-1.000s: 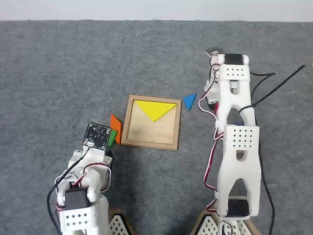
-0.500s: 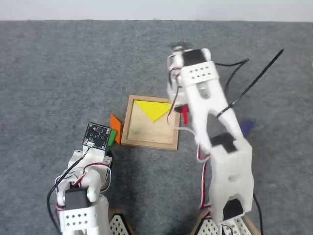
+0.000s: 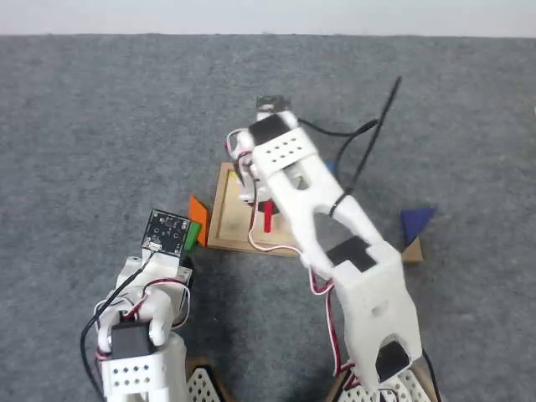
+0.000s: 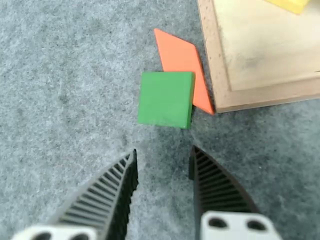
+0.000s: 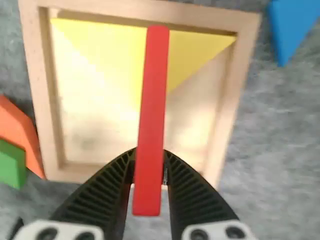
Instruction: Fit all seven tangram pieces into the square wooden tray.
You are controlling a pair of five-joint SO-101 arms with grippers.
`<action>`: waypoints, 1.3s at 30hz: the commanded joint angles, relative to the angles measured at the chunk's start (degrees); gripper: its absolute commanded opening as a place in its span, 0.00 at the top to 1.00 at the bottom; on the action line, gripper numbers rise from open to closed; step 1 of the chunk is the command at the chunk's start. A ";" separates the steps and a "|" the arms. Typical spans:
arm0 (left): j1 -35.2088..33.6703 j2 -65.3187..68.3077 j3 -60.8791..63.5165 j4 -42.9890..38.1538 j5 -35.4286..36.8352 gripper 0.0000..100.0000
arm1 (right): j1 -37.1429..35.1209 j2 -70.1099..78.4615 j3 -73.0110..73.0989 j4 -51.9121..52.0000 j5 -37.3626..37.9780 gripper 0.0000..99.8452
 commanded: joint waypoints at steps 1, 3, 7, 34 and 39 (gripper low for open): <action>-0.35 -0.09 -0.40 0.26 -0.53 0.83 | -3.21 -1.10 -0.70 -4.00 -4.13 0.99; -0.35 -0.09 -0.40 0.26 -0.53 0.83 | -4.53 -0.92 -0.70 -5.67 -5.80 0.99; -0.35 -0.09 -0.40 0.26 -0.53 0.83 | -6.55 -0.66 -0.70 -8.75 -7.30 0.99; -0.35 -0.09 -0.40 0.26 -0.53 0.83 | -0.40 5.23 -0.70 -10.68 -4.40 0.91; -0.35 -0.09 -0.40 0.26 -0.53 0.83 | -3.03 4.44 -1.58 -10.59 -4.40 0.94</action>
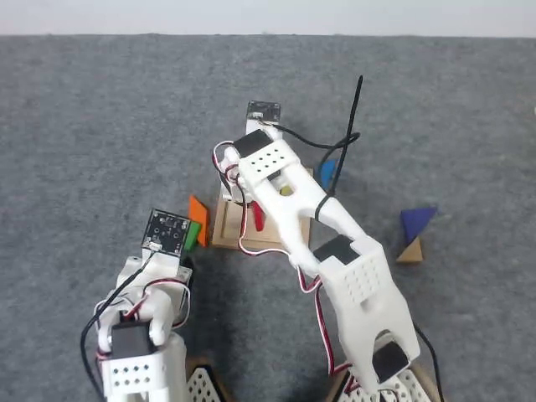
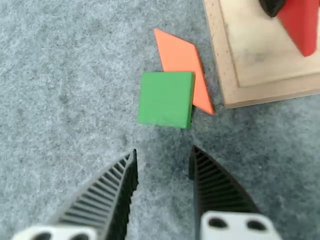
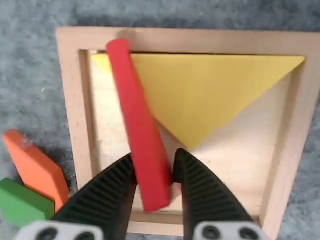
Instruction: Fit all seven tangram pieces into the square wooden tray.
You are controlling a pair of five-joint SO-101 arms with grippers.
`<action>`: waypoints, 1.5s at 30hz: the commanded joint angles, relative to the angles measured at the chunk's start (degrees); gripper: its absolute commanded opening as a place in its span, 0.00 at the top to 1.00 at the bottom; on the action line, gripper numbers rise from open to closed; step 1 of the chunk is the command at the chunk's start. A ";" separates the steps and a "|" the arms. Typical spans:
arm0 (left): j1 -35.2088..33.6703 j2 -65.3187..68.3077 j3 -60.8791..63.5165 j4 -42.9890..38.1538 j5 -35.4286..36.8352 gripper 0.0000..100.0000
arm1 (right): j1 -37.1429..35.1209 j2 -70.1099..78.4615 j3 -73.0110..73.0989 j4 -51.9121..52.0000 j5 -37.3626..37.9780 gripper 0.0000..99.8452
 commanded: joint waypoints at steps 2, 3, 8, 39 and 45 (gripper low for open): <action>-0.35 -0.09 -0.40 0.26 -0.53 0.83 | -2.33 -2.77 -2.29 0.57 0.88 0.94; -0.35 -0.09 -0.40 0.26 -0.53 0.83 | -2.51 -3.21 -2.81 0.57 0.79 0.95; -0.35 -0.09 -0.40 0.26 -0.53 0.83 | -3.74 -3.82 -5.19 0.57 -1.58 0.95; -0.35 -0.09 -0.40 0.26 -0.53 0.83 | 6.46 -0.04 -8.00 7.69 0.00 0.72; -0.35 -0.09 -0.40 0.26 -0.53 0.83 | 7.60 -0.04 -10.73 10.33 2.64 0.72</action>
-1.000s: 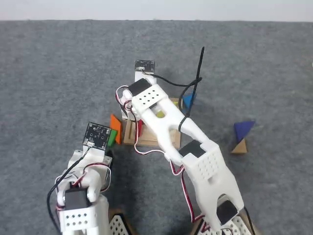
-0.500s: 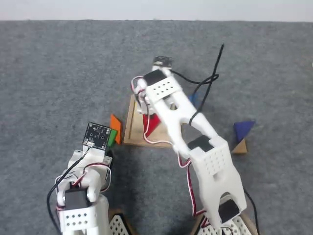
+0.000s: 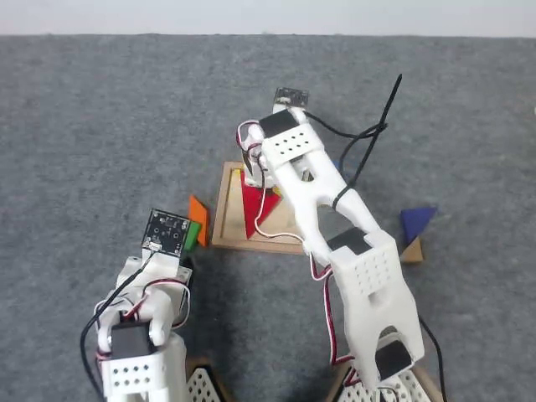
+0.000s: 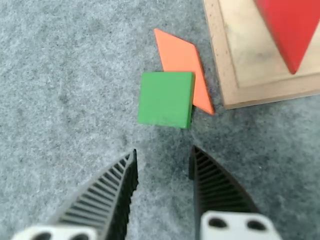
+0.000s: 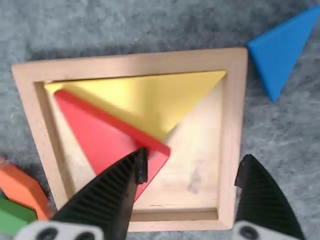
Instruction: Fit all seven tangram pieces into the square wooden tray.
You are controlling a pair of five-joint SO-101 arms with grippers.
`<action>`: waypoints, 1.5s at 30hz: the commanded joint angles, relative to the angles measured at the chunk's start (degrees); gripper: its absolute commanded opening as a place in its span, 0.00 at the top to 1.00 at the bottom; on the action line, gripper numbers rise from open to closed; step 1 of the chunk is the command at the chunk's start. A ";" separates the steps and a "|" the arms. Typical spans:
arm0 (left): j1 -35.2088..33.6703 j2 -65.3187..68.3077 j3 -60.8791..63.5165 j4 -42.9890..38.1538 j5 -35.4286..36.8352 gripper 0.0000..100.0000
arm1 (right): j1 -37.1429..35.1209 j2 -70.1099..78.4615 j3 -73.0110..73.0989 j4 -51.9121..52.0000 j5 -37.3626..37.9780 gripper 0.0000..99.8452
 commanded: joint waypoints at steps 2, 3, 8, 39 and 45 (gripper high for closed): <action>-0.35 -0.09 -0.40 0.26 -0.53 0.83 | 1.89 -0.57 -5.89 3.30 1.14 0.72; -0.35 -0.09 -0.40 0.26 -0.53 0.83 | 2.24 -0.48 -7.03 3.56 1.14 0.72; -0.35 -0.09 -0.40 0.26 -0.53 0.83 | 4.44 1.45 -8.44 3.21 1.23 0.72; -0.35 -0.09 -0.40 0.26 -0.53 0.83 | -1.01 5.05 -9.67 14.20 16.70 0.75; -0.35 -0.09 -0.40 0.26 -0.53 0.83 | -0.57 -1.01 -8.44 14.46 20.84 0.79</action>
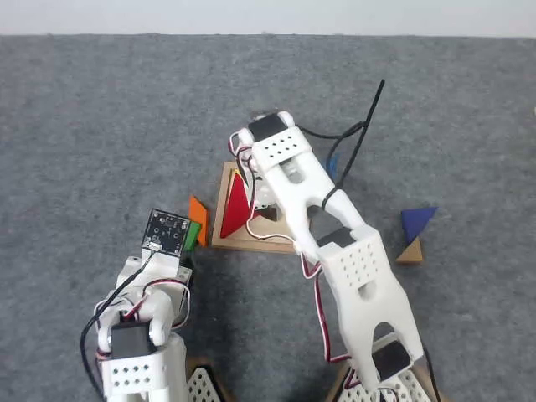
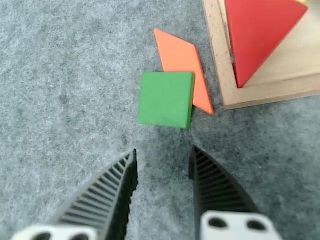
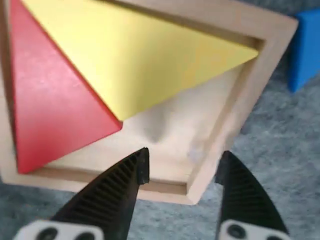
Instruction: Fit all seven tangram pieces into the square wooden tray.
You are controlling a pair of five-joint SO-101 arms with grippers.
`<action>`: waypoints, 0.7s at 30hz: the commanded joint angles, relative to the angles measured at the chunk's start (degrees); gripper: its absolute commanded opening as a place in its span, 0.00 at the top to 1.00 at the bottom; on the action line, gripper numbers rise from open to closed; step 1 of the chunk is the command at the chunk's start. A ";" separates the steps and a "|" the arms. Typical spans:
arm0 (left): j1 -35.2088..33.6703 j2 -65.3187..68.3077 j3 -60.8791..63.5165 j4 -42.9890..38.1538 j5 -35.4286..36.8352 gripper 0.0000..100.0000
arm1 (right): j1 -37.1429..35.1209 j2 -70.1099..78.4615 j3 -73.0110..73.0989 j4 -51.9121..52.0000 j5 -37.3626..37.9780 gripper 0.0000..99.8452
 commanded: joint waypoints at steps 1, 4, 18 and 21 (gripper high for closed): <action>-0.35 -0.09 -0.40 0.26 -0.53 0.83 | 2.24 -9.36 0.09 1.63 3.43 0.79; -0.35 -0.09 -0.40 0.26 -0.53 0.83 | 5.05 -16.92 4.13 0.48 6.42 0.79; -0.35 -0.09 -0.40 0.26 -0.53 0.83 | 22.81 -54.37 43.87 -13.05 18.20 0.79; -0.35 -0.09 -0.40 0.26 -0.53 0.83 | 32.40 -59.56 55.30 -22.11 26.46 0.79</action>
